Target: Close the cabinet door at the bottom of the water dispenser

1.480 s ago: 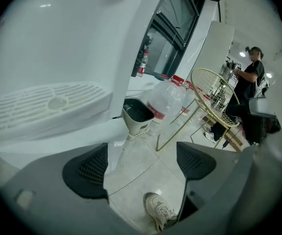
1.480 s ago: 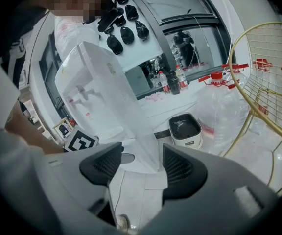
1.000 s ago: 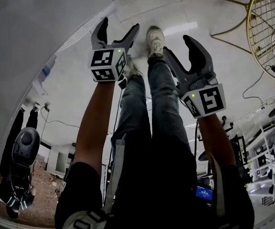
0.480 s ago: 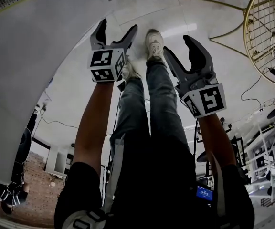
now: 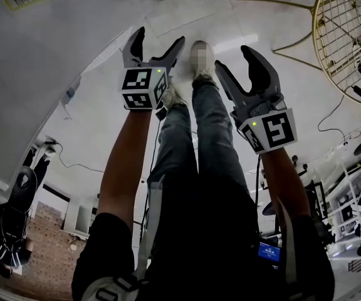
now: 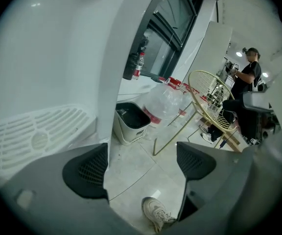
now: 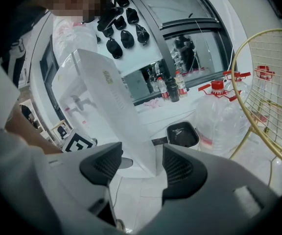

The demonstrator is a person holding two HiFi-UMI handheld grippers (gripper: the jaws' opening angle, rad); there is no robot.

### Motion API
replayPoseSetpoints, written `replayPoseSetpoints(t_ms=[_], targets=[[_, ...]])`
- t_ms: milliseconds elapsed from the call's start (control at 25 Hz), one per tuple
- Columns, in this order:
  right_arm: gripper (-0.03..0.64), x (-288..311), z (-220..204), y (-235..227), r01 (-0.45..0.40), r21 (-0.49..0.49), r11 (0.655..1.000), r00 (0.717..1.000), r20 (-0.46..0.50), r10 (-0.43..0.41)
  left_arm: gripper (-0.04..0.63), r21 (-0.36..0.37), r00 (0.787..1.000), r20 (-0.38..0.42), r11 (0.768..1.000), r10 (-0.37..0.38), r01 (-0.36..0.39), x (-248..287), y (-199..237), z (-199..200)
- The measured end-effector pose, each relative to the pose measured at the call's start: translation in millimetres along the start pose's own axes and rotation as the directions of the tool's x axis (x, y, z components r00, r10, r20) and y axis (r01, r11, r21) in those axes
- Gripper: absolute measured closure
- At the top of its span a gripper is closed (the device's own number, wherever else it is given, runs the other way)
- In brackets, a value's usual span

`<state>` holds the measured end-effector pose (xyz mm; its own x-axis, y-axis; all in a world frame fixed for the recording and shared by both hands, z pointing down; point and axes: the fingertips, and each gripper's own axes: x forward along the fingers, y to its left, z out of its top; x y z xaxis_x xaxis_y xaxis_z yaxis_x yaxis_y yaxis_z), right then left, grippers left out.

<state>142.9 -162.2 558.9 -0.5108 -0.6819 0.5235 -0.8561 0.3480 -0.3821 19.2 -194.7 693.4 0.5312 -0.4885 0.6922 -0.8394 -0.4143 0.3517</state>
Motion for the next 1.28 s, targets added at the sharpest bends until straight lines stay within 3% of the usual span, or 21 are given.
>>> replayPoseSetpoints(t_ms=[320,560,840,1000,1280], targets=[[0.357,-50,13,47,0.019,-0.027,0.999,0.998,0.063,-0.017,0.117,0.033,0.994,0.074,0.997,-0.079,0.077,-72,-47,19],[0.357,-100,39,100,0.015,-0.065,0.998,0.99,0.14,-0.006,0.114,0.066,0.977,0.169,0.991,-0.127,0.118,-156,-77,48],[0.359,-154,98,177,-0.013,-0.094,0.996,0.978,0.207,0.033,0.118,0.045,0.958,0.236,0.986,-0.164,0.158,-279,-116,84],[0.364,-176,137,214,-0.032,-0.165,0.986,0.966,0.248,0.073,0.124,0.107,0.938,0.3,0.984,-0.171,0.145,-347,-125,119],[0.376,-211,199,275,-0.087,-0.232,0.969,0.946,0.287,0.154,0.183,0.157,0.885,0.449,0.986,-0.126,0.061,-457,-113,181]])
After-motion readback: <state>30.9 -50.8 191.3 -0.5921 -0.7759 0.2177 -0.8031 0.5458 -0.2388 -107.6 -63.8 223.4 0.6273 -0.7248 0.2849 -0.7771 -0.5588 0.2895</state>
